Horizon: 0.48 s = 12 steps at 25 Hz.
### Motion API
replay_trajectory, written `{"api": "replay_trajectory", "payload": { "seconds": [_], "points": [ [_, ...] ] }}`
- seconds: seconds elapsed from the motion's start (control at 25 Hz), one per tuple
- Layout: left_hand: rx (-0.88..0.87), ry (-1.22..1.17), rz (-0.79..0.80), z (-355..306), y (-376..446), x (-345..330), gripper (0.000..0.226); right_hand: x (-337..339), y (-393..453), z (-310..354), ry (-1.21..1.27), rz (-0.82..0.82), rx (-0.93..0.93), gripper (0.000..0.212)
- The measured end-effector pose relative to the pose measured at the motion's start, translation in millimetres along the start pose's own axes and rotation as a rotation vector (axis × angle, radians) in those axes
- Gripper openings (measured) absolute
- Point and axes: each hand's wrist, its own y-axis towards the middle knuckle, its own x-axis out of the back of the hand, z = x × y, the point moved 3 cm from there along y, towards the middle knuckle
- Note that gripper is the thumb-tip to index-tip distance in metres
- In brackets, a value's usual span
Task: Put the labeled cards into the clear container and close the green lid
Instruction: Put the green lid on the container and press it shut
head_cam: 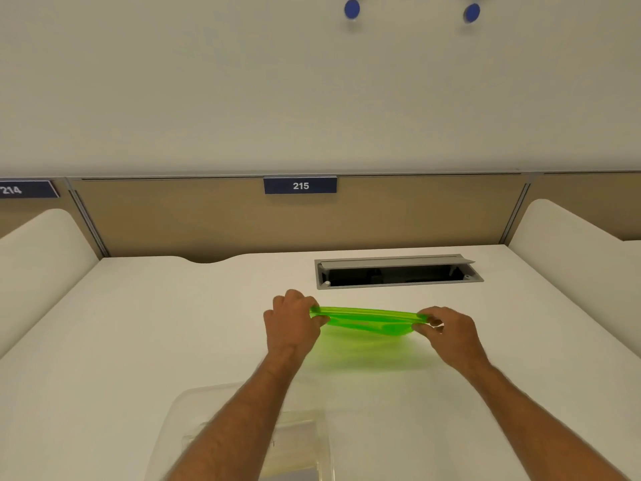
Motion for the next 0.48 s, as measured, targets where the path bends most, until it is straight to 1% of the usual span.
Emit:
{"api": "replay_trajectory", "payload": {
  "seconds": [0.12,0.24,0.36,0.48],
  "points": [
    [-0.033,-0.2,0.001,6.0,-2.2,12.2,0.027,14.3,1.2,15.5,0.169,0.003,-0.026,0.021],
    [-0.06,-0.544,-0.014,9.2,-7.2,25.9,0.016,23.4,-0.4,32.4,0.414,0.054,-0.073,0.018],
    [-0.073,-0.699,-0.041,10.2,-12.9,47.3,0.012,33.6,-3.0,57.5,0.604,0.041,-0.044,0.02],
    [-0.067,-0.881,-0.008,6.9,-20.4,69.4,0.01,42.9,-3.7,83.6,0.739,0.003,-0.005,0.023]
  ]
}}
